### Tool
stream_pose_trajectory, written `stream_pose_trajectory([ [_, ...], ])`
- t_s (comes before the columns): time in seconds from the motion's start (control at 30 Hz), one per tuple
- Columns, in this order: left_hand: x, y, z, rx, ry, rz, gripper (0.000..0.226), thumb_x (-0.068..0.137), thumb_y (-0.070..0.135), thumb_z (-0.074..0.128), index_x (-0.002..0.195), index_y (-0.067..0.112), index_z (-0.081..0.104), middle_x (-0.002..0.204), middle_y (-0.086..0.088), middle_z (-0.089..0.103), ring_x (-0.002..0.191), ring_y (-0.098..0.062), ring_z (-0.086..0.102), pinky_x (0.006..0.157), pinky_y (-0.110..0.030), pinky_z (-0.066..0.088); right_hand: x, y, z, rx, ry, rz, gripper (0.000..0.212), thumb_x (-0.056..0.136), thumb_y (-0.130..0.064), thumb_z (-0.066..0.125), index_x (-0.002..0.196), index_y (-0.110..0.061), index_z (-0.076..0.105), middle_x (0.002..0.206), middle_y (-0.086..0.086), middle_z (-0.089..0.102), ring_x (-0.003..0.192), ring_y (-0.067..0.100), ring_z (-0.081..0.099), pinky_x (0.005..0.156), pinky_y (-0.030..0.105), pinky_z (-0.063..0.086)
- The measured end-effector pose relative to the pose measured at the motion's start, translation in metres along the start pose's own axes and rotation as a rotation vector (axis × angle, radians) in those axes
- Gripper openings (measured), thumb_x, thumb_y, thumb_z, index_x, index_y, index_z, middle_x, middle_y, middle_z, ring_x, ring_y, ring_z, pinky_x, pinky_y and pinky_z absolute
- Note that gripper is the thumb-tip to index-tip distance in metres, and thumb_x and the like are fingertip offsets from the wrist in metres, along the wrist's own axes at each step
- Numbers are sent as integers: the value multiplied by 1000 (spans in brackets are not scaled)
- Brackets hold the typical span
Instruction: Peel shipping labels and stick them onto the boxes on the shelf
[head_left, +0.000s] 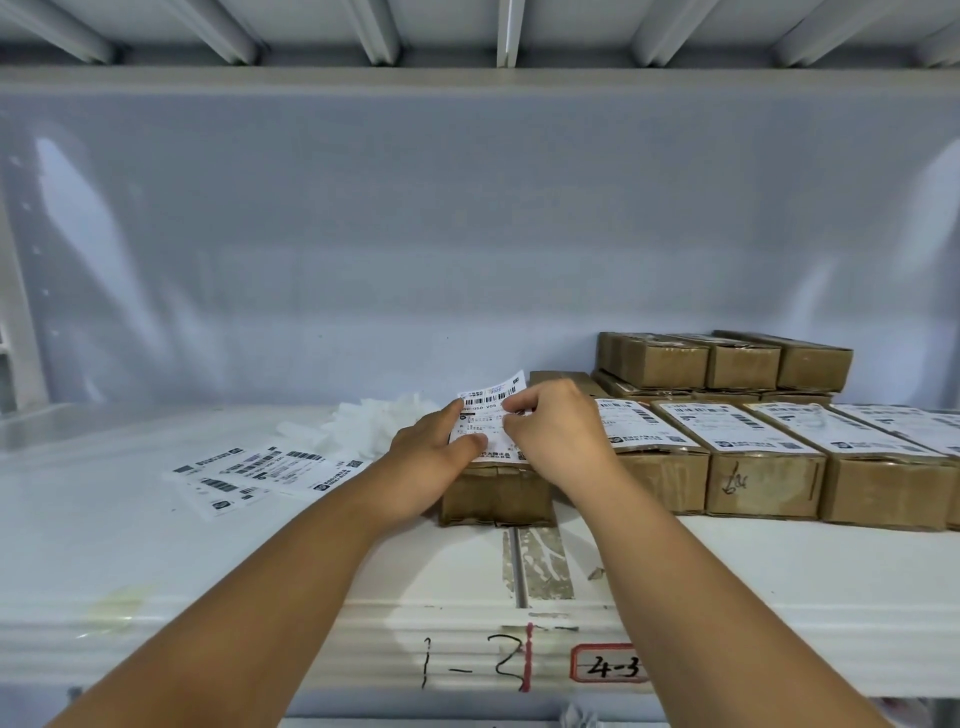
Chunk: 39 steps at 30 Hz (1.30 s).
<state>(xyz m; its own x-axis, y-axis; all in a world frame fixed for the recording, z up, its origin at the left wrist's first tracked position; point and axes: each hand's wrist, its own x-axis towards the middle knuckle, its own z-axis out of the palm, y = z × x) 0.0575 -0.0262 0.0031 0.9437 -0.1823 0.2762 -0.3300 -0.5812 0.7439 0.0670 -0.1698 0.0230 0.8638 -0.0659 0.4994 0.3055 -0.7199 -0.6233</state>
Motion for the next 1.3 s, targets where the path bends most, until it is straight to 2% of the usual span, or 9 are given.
stream_pose_trajectory([
  [0.13,2,-4,0,5,-17,11,56,98,37,40,149,27,21,157,11,14,145,-8,6,117,-31,8,1,0,1,-10,4,20,26,86,-13,58,109,-16,70,119,3,62,105,18,58,80,21,41],
  [0.3,1,-5,0,-36,-51,25,58,96,44,41,149,37,17,156,15,14,144,-8,9,118,-35,9,2,0,1,2,5,47,26,85,-11,58,108,-15,69,117,4,63,101,18,60,75,21,42],
  [0.43,3,-4,1,-56,-54,20,57,96,46,40,148,36,18,156,11,17,144,-10,14,117,-33,13,3,-1,0,22,11,60,27,85,-9,56,108,-15,69,118,3,63,102,18,59,77,21,42],
  [0.57,4,-8,1,-64,-59,5,56,95,52,36,147,36,21,156,13,18,144,-9,14,118,-39,12,4,-2,1,9,13,86,25,85,-8,56,105,-14,70,116,4,63,101,18,60,74,21,42],
  [0.73,6,-10,1,-35,-51,9,51,96,43,41,145,34,30,154,16,19,144,-7,10,119,-37,10,4,-2,3,-59,4,69,23,82,-4,56,100,-6,71,108,9,66,99,24,61,80,28,51],
  [0.93,8,-11,1,-22,-40,-3,53,93,42,45,144,36,32,154,18,20,144,-8,9,118,-39,10,7,-2,6,-126,0,34,25,82,-9,60,105,-9,69,112,6,65,104,21,59,81,25,49],
  [1.1,9,-11,0,5,-45,-11,72,68,58,41,139,43,37,152,19,23,143,-10,11,118,-39,11,9,0,12,-216,30,-4,25,83,-12,59,106,-7,67,111,8,63,104,22,57,82,25,47],
  [1.2,11,-13,0,13,-41,-6,71,67,57,41,136,44,40,150,20,25,142,-11,14,118,-38,12,9,2,14,-215,20,5,26,82,-14,58,105,-6,67,108,9,63,102,24,57,80,26,47],
  [1.3,13,-14,0,22,-38,-5,68,67,57,42,134,43,43,149,20,26,142,-11,15,118,-38,12,9,3,14,-217,-15,20,20,81,-18,55,90,-3,64,93,14,62,93,27,56,72,25,40],
])
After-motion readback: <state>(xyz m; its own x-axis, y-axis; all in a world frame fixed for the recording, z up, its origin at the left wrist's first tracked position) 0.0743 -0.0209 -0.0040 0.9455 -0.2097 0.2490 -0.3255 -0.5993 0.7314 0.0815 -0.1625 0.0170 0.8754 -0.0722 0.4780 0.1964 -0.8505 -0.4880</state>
